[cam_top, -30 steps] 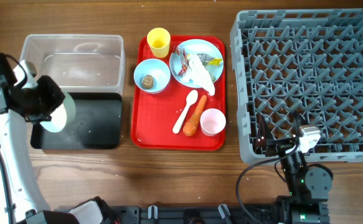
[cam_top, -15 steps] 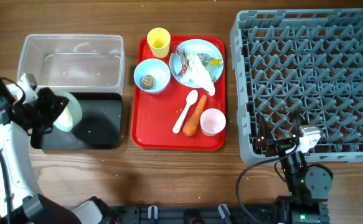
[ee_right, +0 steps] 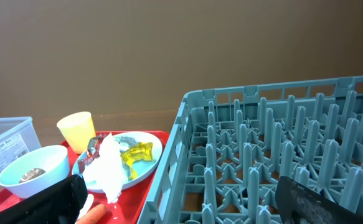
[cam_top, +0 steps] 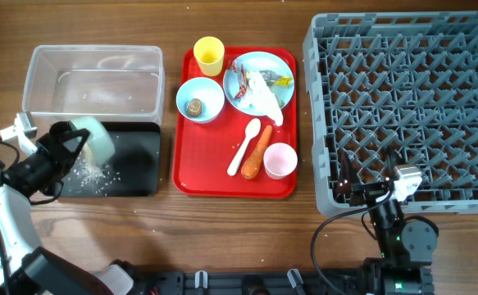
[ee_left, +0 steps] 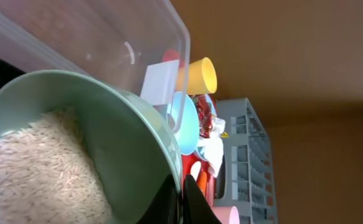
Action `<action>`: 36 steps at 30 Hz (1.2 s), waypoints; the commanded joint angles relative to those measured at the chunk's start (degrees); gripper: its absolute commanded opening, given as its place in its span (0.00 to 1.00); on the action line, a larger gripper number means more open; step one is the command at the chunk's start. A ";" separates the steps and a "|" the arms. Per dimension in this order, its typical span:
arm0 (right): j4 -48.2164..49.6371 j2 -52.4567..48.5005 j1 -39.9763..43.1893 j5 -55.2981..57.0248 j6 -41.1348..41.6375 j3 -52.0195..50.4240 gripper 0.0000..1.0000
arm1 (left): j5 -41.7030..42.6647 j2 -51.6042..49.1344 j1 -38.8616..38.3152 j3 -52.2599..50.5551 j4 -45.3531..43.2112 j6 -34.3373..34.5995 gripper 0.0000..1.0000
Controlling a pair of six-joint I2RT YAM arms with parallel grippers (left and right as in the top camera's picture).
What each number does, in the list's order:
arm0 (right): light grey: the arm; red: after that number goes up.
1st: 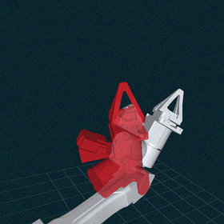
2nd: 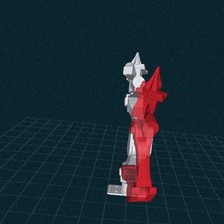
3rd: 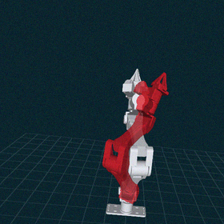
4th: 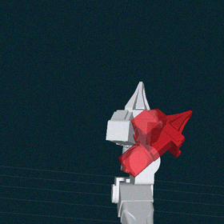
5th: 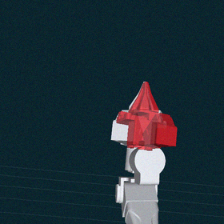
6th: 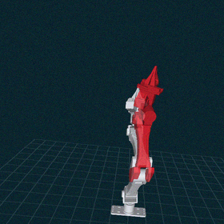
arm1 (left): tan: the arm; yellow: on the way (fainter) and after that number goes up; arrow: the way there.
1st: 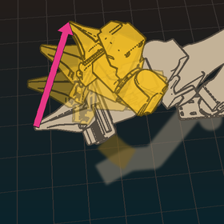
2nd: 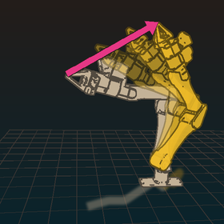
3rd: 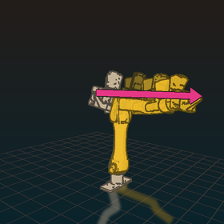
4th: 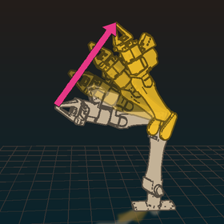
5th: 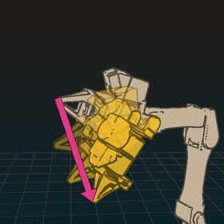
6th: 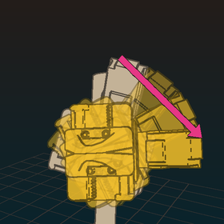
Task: Sort waste into correct bins and load items into the dishwasher rack
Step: 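Carry the bowl over the black tray and tip rice out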
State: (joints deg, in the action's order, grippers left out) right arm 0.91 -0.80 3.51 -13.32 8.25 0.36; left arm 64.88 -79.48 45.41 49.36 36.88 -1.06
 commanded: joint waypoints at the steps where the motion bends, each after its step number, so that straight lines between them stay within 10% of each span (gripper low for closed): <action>1: 0.26 0.26 -0.24 -0.72 -0.74 -0.07 1.00 | 2.95 0.79 0.37 -1.57 0.15 -1.75 0.04; 28: 0.26 0.26 -0.24 -0.72 -0.74 -0.07 1.00 | 20.50 0.68 8.50 -2.56 3.65 -3.45 0.04; 36: 0.26 0.26 -0.24 -0.72 -0.72 -0.07 1.00 | 12.59 -0.09 8.94 -2.56 -1.62 -0.98 0.04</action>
State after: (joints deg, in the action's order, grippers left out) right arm 0.89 -0.80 3.51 -13.32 8.25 0.36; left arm 80.84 -79.48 53.84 46.98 38.83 -4.10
